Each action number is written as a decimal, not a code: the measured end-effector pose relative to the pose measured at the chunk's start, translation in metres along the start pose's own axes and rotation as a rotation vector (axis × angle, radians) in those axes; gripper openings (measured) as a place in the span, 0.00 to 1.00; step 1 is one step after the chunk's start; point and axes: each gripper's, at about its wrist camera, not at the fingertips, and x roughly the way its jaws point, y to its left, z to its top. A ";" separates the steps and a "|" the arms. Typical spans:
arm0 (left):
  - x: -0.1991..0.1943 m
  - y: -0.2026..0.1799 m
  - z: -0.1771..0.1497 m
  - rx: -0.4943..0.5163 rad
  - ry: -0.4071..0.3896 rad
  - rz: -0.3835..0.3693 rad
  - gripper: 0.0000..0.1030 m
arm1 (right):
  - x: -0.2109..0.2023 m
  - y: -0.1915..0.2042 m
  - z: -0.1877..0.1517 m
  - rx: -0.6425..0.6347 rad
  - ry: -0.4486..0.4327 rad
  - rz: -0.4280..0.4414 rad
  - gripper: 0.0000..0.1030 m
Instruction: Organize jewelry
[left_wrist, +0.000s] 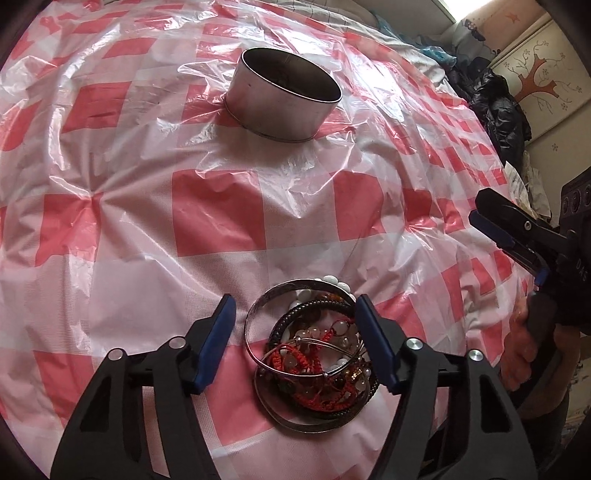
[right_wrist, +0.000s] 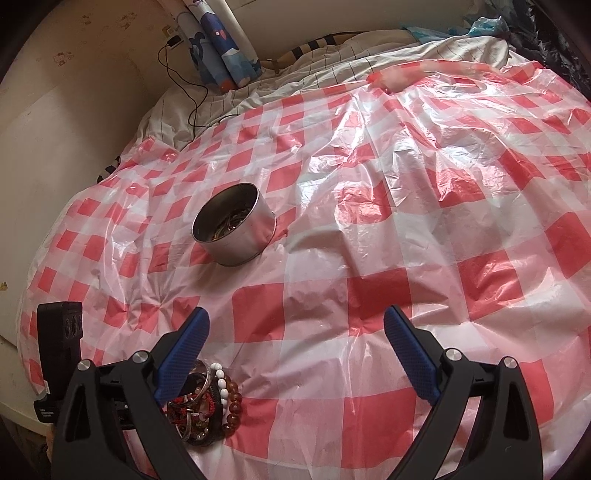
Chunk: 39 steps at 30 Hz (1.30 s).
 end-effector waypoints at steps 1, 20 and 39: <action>0.000 0.000 0.000 -0.002 0.001 -0.003 0.52 | 0.000 0.000 0.000 -0.001 0.000 0.000 0.89; -0.023 0.032 0.010 -0.015 -0.080 0.117 0.03 | 0.008 0.012 -0.006 -0.046 0.041 0.033 0.89; -0.035 0.047 0.009 -0.043 -0.117 0.154 0.04 | 0.034 0.113 -0.070 -0.548 0.216 0.283 0.36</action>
